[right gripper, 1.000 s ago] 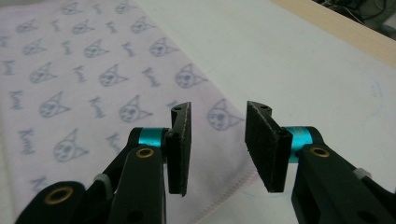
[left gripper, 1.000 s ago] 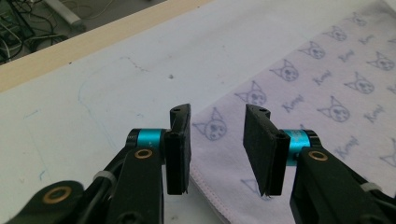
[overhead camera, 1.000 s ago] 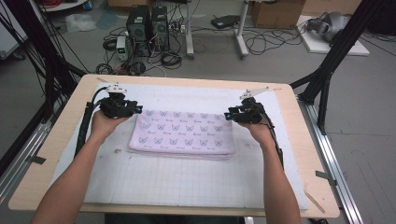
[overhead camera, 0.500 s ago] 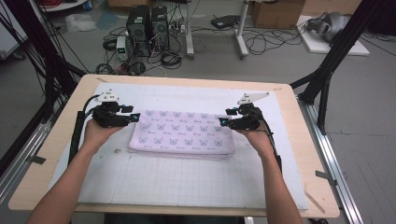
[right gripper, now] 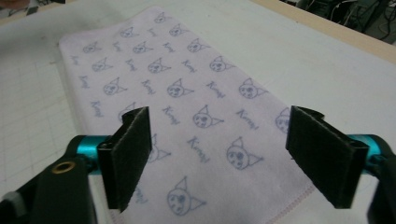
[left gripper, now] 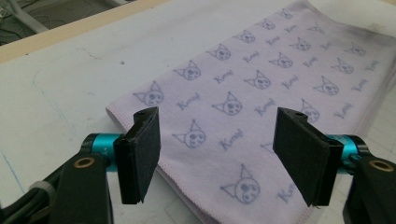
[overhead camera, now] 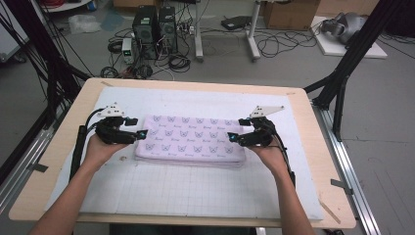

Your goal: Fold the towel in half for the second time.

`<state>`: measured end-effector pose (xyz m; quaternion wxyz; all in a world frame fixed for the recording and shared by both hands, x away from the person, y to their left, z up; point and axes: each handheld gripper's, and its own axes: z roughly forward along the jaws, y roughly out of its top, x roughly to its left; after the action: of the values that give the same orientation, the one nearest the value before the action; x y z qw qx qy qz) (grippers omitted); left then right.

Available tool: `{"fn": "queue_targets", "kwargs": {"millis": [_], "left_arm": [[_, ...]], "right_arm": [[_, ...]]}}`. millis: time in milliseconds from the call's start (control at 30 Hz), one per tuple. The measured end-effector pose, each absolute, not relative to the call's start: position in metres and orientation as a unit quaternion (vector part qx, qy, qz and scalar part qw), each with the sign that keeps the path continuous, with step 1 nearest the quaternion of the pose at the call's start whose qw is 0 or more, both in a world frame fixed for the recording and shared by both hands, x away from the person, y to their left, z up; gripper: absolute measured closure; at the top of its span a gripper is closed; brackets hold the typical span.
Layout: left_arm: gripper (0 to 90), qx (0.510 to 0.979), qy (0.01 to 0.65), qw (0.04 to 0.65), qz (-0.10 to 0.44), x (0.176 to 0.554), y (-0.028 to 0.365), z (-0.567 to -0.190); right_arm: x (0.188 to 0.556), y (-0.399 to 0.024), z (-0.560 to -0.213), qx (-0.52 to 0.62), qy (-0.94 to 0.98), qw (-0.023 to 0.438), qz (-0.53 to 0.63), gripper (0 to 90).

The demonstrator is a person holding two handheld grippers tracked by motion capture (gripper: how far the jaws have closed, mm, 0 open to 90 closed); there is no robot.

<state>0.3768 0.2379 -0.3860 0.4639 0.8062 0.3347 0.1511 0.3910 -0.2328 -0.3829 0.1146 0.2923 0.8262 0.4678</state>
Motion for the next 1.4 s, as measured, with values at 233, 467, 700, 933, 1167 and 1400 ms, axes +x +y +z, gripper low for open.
{"fn": "queue_targets", "kwargs": {"millis": [233, 467, 700, 933, 1167, 1400], "left_arm": [[29.3, 0.807, 0.334, 0.463, 0.15, 0.367, 0.24, -0.389], [26.3, 0.809, 0.335, 0.459, 0.151, 0.357, 0.241, -0.391], [25.0, 0.808, 0.335, 0.461, 0.151, 0.347, 0.243, -0.392], [24.3, 0.805, 0.336, 0.466, 0.151, 0.335, 0.245, -0.394], [23.8, 0.802, 0.335, 0.469, 0.157, 0.323, 0.249, -0.394], [21.1, 0.792, 0.342, 0.477, 0.164, 0.31, 0.255, -0.396]], "right_arm": [[0.378, -0.236, -0.383, 0.287, 0.826, 0.117, 0.47, 20.0], [0.365, -0.245, -0.387, 0.288, 0.824, 0.13, 0.47, 17.2], [0.354, -0.252, -0.388, 0.298, 0.819, 0.13, 0.473, 12.0], [0.343, -0.252, -0.383, 0.288, 0.816, 0.145, 0.479, 12.0], [0.333, -0.258, -0.393, 0.296, 0.813, 0.147, 0.479, 12.0], [0.324, -0.262, -0.397, 0.298, 0.813, 0.147, 0.479, 12.0]]}}
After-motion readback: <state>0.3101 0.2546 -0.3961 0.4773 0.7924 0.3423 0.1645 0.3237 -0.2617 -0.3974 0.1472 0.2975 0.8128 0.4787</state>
